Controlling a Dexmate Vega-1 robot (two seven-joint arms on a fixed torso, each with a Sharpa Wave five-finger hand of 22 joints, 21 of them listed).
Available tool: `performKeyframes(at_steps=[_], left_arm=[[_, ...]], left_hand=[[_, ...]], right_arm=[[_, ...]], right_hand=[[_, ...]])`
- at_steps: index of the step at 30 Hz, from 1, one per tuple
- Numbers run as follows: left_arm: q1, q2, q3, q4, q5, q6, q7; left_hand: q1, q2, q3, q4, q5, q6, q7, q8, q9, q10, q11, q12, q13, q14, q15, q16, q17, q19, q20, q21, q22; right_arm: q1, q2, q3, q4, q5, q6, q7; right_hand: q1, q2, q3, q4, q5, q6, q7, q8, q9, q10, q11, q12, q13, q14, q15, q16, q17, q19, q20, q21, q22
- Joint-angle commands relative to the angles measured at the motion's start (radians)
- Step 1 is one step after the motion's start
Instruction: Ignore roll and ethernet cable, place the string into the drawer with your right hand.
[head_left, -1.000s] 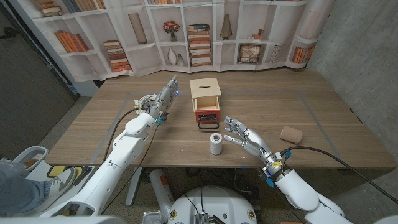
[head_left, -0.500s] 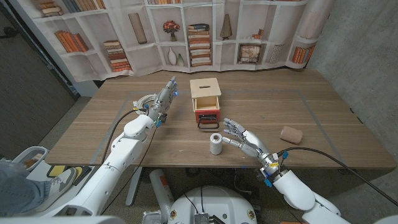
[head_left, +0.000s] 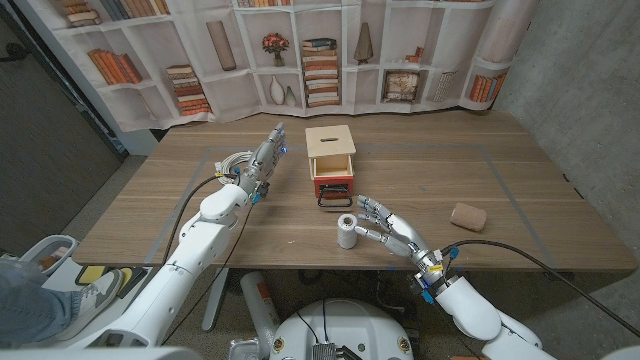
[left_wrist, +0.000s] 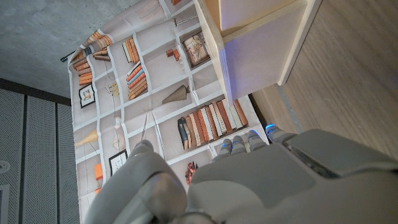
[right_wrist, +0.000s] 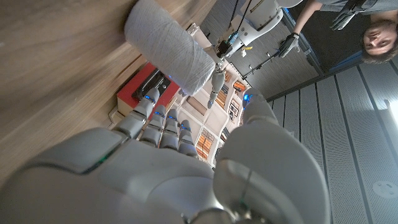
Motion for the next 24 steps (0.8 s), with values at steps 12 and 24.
performKeyframes(at_steps=[12,24], left_arm=[[-0.009,0.002,0.023,0.001,0.009,0.024,-0.014],[-0.025,0.004,0.031,0.01,0.014,0.041,-0.022]], left_hand=[[0.013,0.001,-0.006,0.004,0.008,-0.028,-0.003,0.003,0.005,-0.038,0.002,0.003,0.002,-0.085,0.004,0.004,0.004,-0.127,0.009,0.003,0.003],[0.014,0.002,-0.008,0.004,0.009,-0.026,-0.005,0.004,0.005,-0.037,0.001,0.004,0.002,-0.084,0.004,0.004,0.004,-0.128,0.01,0.003,0.003]], right_arm=[[0.041,0.036,-0.048,0.075,-0.013,0.029,0.005],[0.072,0.08,-0.066,0.131,-0.086,0.04,-0.055]], right_hand=[[0.024,0.002,0.011,0.001,0.006,0.015,-0.004,0.011,0.004,0.021,-0.005,0.012,0.004,0.015,-0.002,0.005,0.003,0.018,0.001,-0.006,0.001],[0.031,0.001,0.013,0.002,0.007,0.017,-0.009,0.012,0.004,0.024,-0.005,0.013,0.004,0.013,-0.005,0.003,0.003,0.019,0.001,-0.01,0.001]])
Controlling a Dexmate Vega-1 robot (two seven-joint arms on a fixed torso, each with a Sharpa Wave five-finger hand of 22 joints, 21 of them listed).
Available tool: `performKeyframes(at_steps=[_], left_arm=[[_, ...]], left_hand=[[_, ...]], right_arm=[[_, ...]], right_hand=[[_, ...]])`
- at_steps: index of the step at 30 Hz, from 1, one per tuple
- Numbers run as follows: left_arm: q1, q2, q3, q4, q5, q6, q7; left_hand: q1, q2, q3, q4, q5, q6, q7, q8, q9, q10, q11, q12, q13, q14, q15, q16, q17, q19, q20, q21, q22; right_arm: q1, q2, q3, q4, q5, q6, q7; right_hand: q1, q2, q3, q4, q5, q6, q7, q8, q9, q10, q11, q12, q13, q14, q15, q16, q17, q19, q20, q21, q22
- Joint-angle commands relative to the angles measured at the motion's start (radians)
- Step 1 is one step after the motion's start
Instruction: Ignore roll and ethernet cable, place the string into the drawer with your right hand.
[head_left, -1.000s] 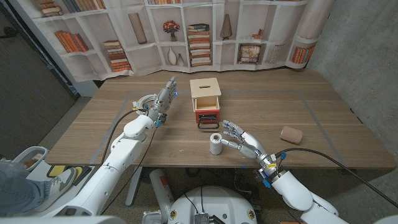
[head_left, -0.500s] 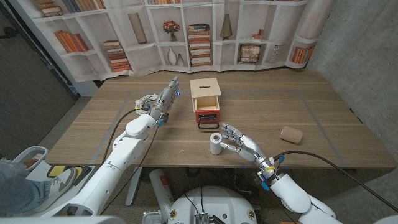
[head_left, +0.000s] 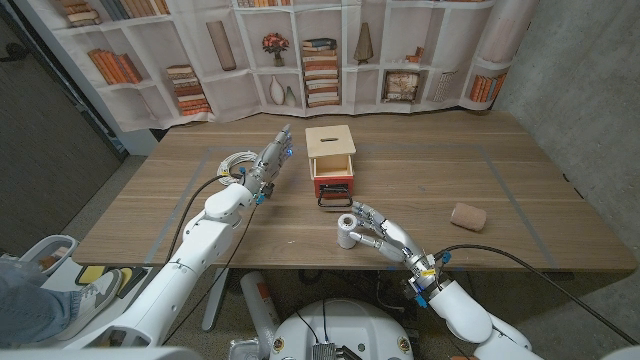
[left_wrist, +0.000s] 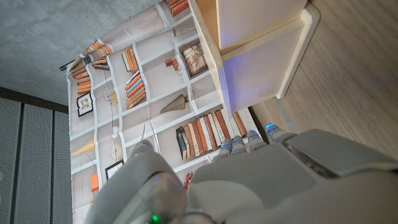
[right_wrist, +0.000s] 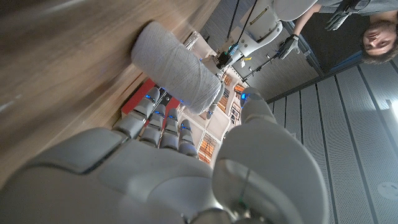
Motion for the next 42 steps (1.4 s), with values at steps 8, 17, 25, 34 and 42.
performKeyframes(at_steps=[8,17,25,34,42], left_arm=[[-0.024,-0.006,0.008,0.032,0.004,0.009,-0.016],[-0.034,-0.01,0.006,0.048,0.003,0.02,-0.019],[-0.046,-0.009,0.004,0.054,0.008,0.022,-0.025],[-0.063,-0.017,0.01,0.075,0.011,0.029,-0.034],[-0.067,-0.015,0.012,0.069,0.018,0.03,-0.036]], left_hand=[[0.011,-0.002,-0.005,0.0,0.009,-0.023,-0.006,0.004,0.005,-0.037,0.002,0.004,0.002,-0.084,0.003,0.004,0.004,-0.132,0.005,0.003,0.003],[0.011,-0.001,-0.007,0.001,0.009,-0.022,-0.005,0.004,0.005,-0.037,0.001,0.004,0.002,-0.084,0.004,0.004,0.004,-0.132,0.006,0.004,0.003],[0.012,0.0,-0.009,0.001,0.01,-0.022,-0.003,0.004,0.005,-0.038,0.0,0.003,0.002,-0.084,0.003,0.004,0.004,-0.132,0.007,0.003,0.003],[0.012,0.0,-0.01,0.001,0.01,-0.022,-0.001,0.004,0.005,-0.038,0.002,0.003,0.002,-0.084,0.004,0.004,0.004,-0.133,0.007,0.003,0.003],[0.012,0.001,-0.012,0.002,0.01,-0.022,-0.001,0.004,0.006,-0.039,0.005,0.003,0.002,-0.085,0.004,0.003,0.004,-0.134,0.007,0.003,0.003]], right_arm=[[0.05,0.071,-0.024,0.084,-0.128,0.023,-0.111],[0.076,0.078,-0.049,0.108,-0.111,0.02,-0.097],[0.086,0.084,-0.061,0.115,-0.12,0.019,-0.103],[0.092,0.093,-0.067,0.127,-0.129,0.022,-0.123],[0.087,0.1,-0.068,0.134,-0.155,0.023,-0.156]], right_hand=[[0.019,-0.001,0.009,-0.001,0.009,-0.01,0.0,-0.003,0.005,0.005,-0.005,0.002,0.005,-0.002,-0.002,-0.001,0.003,0.002,0.004,-0.01,0.002],[0.022,-0.005,0.009,0.0,0.011,-0.012,0.0,-0.003,0.005,0.002,-0.005,0.0,0.005,-0.002,-0.004,-0.001,0.003,0.003,0.004,-0.013,0.002],[0.026,-0.007,0.009,0.001,0.012,-0.012,-0.003,-0.002,0.005,0.009,-0.006,0.003,0.005,0.002,-0.008,0.001,0.004,0.005,0.003,-0.015,0.002],[0.049,-0.01,0.013,0.007,0.022,0.062,0.003,0.023,0.005,0.082,-0.023,0.029,0.006,0.057,-0.036,0.016,0.005,0.035,-0.015,-0.021,0.004],[0.078,-0.015,0.019,0.008,0.03,0.115,-0.01,0.032,0.005,0.161,-0.036,0.054,0.008,0.124,-0.072,0.026,0.006,0.106,-0.052,-0.011,0.005]])
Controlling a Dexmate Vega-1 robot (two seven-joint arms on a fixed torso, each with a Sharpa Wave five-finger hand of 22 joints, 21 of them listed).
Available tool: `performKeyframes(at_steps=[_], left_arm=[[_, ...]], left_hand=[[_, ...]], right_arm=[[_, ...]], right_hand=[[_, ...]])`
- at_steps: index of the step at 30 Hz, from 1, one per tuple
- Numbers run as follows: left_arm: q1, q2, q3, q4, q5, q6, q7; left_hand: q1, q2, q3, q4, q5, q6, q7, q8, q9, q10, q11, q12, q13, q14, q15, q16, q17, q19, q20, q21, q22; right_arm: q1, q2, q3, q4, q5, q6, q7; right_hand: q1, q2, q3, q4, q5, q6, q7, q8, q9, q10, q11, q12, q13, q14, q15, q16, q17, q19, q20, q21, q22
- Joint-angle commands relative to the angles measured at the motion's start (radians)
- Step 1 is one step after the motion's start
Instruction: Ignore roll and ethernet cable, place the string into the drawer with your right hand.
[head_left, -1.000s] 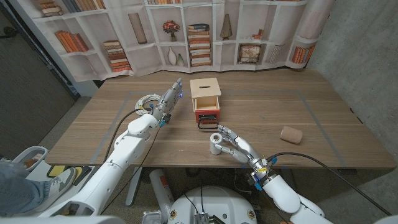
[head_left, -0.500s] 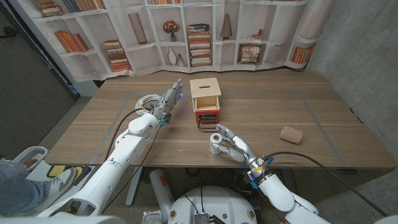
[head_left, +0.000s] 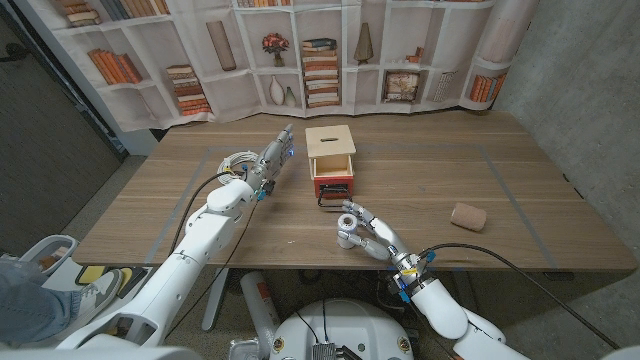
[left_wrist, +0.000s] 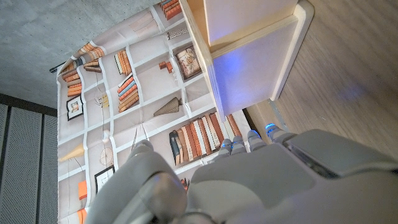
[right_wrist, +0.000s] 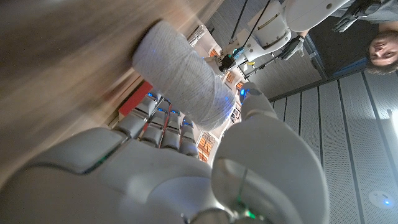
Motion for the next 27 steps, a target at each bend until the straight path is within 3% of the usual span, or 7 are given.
performKeyframes(at_steps=[1,4,9,16,21,23,27], left_arm=[[-0.012,-0.005,0.003,0.007,0.004,0.003,-0.009],[-0.015,-0.005,0.005,0.008,0.005,0.012,-0.011],[-0.015,-0.006,0.005,0.008,0.007,0.013,-0.009],[-0.014,-0.007,0.006,0.007,0.009,0.011,-0.01],[-0.01,-0.008,0.005,0.004,0.01,0.014,-0.005],[-0.008,-0.01,0.003,0.005,0.007,0.011,-0.006],[0.0,-0.008,-0.002,-0.004,0.008,0.011,0.002]], left_hand=[[0.013,0.001,-0.005,0.0,0.004,-0.022,-0.001,0.004,0.006,-0.039,0.005,0.003,0.002,-0.085,0.004,0.003,0.004,-0.133,0.007,0.003,0.003],[0.013,0.001,-0.006,0.0,0.004,-0.022,-0.001,0.004,0.006,-0.039,0.004,0.003,0.002,-0.085,0.004,0.003,0.004,-0.133,0.007,0.003,0.003],[0.013,0.002,-0.007,0.001,0.004,-0.023,-0.001,0.003,0.006,-0.039,0.003,0.003,0.002,-0.086,0.004,0.003,0.004,-0.133,0.007,0.003,0.003],[0.013,0.002,-0.008,0.001,0.005,-0.023,-0.001,0.003,0.006,-0.04,0.002,0.002,0.002,-0.086,0.004,0.003,0.004,-0.134,0.007,0.003,0.003],[0.013,0.003,-0.009,0.001,0.005,-0.023,-0.001,0.003,0.006,-0.039,0.003,0.002,0.002,-0.086,0.003,0.003,0.004,-0.135,0.007,0.003,0.003],[0.013,0.003,-0.009,0.001,0.005,-0.024,-0.001,0.002,0.006,-0.04,0.002,0.002,0.002,-0.086,0.004,0.003,0.004,-0.134,0.008,0.003,0.003],[0.014,0.004,-0.01,0.001,0.005,-0.023,-0.002,0.002,0.006,-0.04,0.003,0.002,0.002,-0.086,0.004,0.003,0.004,-0.135,0.01,0.003,0.003]], right_arm=[[-0.001,0.013,-0.006,0.016,-0.027,0.003,-0.041],[-0.007,0.018,-0.003,0.014,-0.044,-0.003,-0.064],[-0.016,0.025,0.003,0.009,-0.073,-0.012,-0.104],[-0.021,0.033,0.004,0.012,-0.076,-0.01,-0.133],[-0.028,0.037,0.008,0.006,-0.078,-0.015,-0.154],[-0.028,0.038,0.009,0.008,-0.075,-0.011,-0.158],[-0.026,0.036,0.01,0.005,-0.075,-0.014,-0.159]], right_hand=[[0.02,-0.001,0.008,0.003,0.012,0.041,-0.007,0.012,0.005,0.054,-0.007,0.019,0.003,0.048,-0.015,0.013,0.004,0.039,-0.032,0.01,0.006],[0.036,0.0,0.012,0.005,0.016,0.096,-0.018,0.024,0.005,0.11,-0.012,0.037,0.004,0.092,-0.03,0.019,0.006,0.075,-0.047,0.013,0.007],[0.07,0.008,0.022,0.007,0.019,0.219,-0.049,0.048,0.004,0.218,-0.052,0.067,0.004,0.182,-0.07,0.028,0.008,0.151,-0.077,0.024,0.009],[0.097,0.013,0.029,0.008,0.014,0.314,-0.081,0.064,0.003,0.268,-0.08,0.07,-0.002,0.262,-0.101,0.037,0.007,0.234,-0.1,0.041,0.008],[0.107,0.016,0.029,0.011,0.004,0.39,-0.091,0.076,0.002,0.326,-0.086,0.079,-0.008,0.319,-0.11,0.042,0.005,0.277,-0.103,0.048,0.009],[0.112,0.014,0.028,0.013,-0.003,0.442,-0.081,0.084,0.001,0.38,-0.092,0.088,-0.011,0.355,-0.104,0.043,0.002,0.307,-0.097,0.054,0.009],[0.118,0.018,0.027,0.017,-0.015,0.511,-0.073,0.089,-0.001,0.459,-0.069,0.096,-0.016,0.421,-0.102,0.044,-0.001,0.338,-0.091,0.055,0.01]])
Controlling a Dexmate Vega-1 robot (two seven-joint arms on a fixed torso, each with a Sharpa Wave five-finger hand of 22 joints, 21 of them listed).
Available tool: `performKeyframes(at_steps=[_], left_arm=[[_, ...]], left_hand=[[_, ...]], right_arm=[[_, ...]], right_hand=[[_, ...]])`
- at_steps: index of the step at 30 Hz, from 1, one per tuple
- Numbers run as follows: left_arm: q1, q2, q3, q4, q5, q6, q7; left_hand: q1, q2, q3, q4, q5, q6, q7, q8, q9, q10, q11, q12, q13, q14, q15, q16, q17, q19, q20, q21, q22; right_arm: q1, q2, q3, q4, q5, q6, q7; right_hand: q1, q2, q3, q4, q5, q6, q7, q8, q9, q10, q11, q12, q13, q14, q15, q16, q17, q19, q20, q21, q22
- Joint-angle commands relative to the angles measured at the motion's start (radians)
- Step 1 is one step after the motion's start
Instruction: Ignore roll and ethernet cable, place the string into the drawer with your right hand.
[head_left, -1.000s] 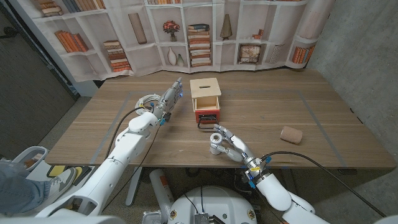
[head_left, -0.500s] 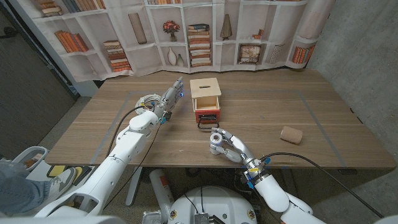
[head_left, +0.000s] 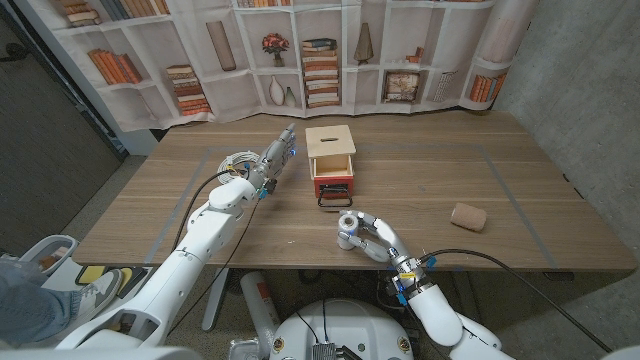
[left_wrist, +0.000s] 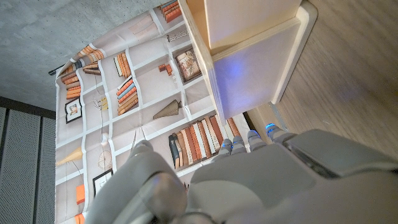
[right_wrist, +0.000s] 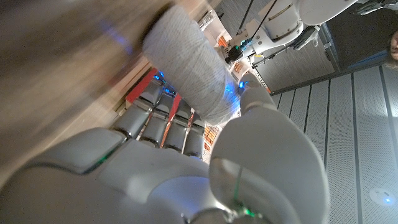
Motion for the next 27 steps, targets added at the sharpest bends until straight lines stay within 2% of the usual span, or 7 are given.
performKeyframes(at_steps=[1,6,11,15,27], left_arm=[[0.014,-0.001,-0.007,-0.012,0.001,-0.004,0.011],[0.021,-0.002,-0.013,-0.019,-0.003,-0.004,0.019],[0.023,-0.005,-0.015,-0.015,-0.007,-0.01,0.021],[0.023,-0.003,-0.015,-0.019,-0.004,-0.011,0.023],[0.025,-0.001,-0.026,-0.016,-0.014,-0.028,0.025]], left_hand=[[0.014,0.004,-0.003,-0.001,0.005,-0.024,-0.002,0.002,0.006,-0.04,0.003,0.002,0.003,-0.086,0.003,0.003,0.004,-0.136,0.01,0.003,0.003],[0.014,0.004,-0.003,-0.001,0.005,-0.023,-0.002,0.002,0.006,-0.04,0.002,0.002,0.003,-0.086,0.004,0.003,0.004,-0.136,0.011,0.003,0.003],[0.014,0.005,-0.004,-0.001,0.005,-0.022,-0.002,0.003,0.006,-0.041,0.003,0.002,0.003,-0.086,0.004,0.003,0.004,-0.136,0.011,0.003,0.003],[0.015,0.005,-0.005,-0.001,0.005,-0.022,-0.002,0.003,0.006,-0.041,0.002,0.002,0.003,-0.086,0.004,0.003,0.004,-0.136,0.011,0.003,0.003],[0.016,0.006,-0.007,-0.001,0.006,-0.022,-0.002,0.003,0.006,-0.039,0.003,0.003,0.003,-0.085,0.004,0.003,0.004,-0.135,0.011,0.003,0.003]], right_arm=[[-0.005,0.005,0.006,-0.006,-0.005,-0.006,-0.036],[0.0,0.001,0.007,-0.013,-0.015,-0.016,-0.037],[0.002,-0.007,0.014,-0.031,-0.031,-0.036,-0.045],[0.003,-0.011,0.016,-0.039,-0.029,-0.039,-0.047],[-0.035,-0.032,0.05,-0.128,-0.057,-0.081,-0.087]], right_hand=[[0.014,0.009,0.006,0.01,-0.009,0.061,0.004,0.007,0.001,0.062,0.014,0.01,-0.001,0.056,-0.088,0.007,0.0,0.029,-0.071,0.005,0.005],[0.02,0.023,0.011,0.013,-0.013,0.09,-0.001,0.009,0.001,0.085,0.005,0.009,-0.002,0.079,-0.104,0.007,0.001,0.045,-0.078,0.008,0.006],[0.032,0.032,0.018,0.01,-0.015,0.099,-0.006,0.006,0.001,0.094,-0.002,0.007,-0.002,0.085,-0.106,0.004,0.0,0.047,-0.08,0.007,0.007],[0.038,0.037,0.021,0.009,-0.017,0.101,-0.007,0.004,0.0,0.099,-0.003,0.005,-0.002,0.09,-0.11,0.003,0.0,0.049,-0.081,0.007,0.007],[0.047,0.046,0.026,0.009,-0.022,0.105,-0.005,-0.003,0.0,0.105,0.004,-0.001,-0.002,0.107,-0.111,0.001,0.0,0.059,-0.082,0.008,0.008]])
